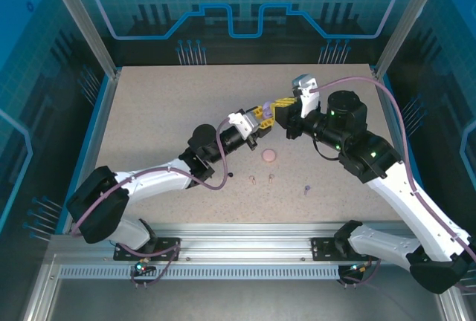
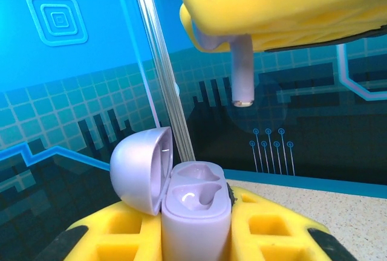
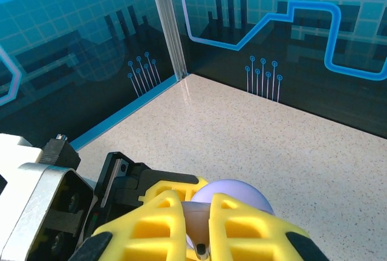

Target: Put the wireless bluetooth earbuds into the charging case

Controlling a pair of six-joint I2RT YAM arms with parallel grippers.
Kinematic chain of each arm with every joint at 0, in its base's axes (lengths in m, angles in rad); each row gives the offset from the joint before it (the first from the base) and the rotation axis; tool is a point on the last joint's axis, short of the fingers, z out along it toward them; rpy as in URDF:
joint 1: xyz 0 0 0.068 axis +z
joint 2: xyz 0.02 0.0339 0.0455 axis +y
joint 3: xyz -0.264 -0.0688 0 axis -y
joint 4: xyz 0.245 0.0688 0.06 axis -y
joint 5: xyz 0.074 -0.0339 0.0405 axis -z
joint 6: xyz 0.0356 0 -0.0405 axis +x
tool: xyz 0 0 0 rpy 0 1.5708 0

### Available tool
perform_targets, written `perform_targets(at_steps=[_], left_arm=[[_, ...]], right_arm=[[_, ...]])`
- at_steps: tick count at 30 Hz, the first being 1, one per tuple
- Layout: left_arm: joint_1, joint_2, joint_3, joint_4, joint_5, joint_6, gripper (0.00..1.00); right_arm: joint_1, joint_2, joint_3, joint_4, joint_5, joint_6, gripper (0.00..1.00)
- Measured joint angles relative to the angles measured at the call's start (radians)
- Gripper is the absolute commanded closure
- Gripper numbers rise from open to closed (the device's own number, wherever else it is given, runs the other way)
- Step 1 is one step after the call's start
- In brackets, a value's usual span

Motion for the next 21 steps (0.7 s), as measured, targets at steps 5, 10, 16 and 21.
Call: perform_targets(at_steps=[5,10,16,21], left_arm=[[0.000,0.000,0.000,-0.001,0.000,-0.004,1.00],[0.000,0.000,0.000,-0.001,0.000,-0.006,1.00],[0.000,0.000,0.000,-0.002,-0.002,-0.006,1.00],[0.000,0.000,0.000,-0.006,-0.003,-0.006,1.00]], right_arm=[[0.000,0.010,-0.013,0.007,-0.004,-0.002,0.90],[0.000,0.018,-0.035,0.007,-0.003,-0.002,0.90],[-0.016,0.027,-0.047,0.007,-0.004,-0.001,0.91],[-0.035,0.029,-0.048,0.009,-0.010,0.006,0.91]])
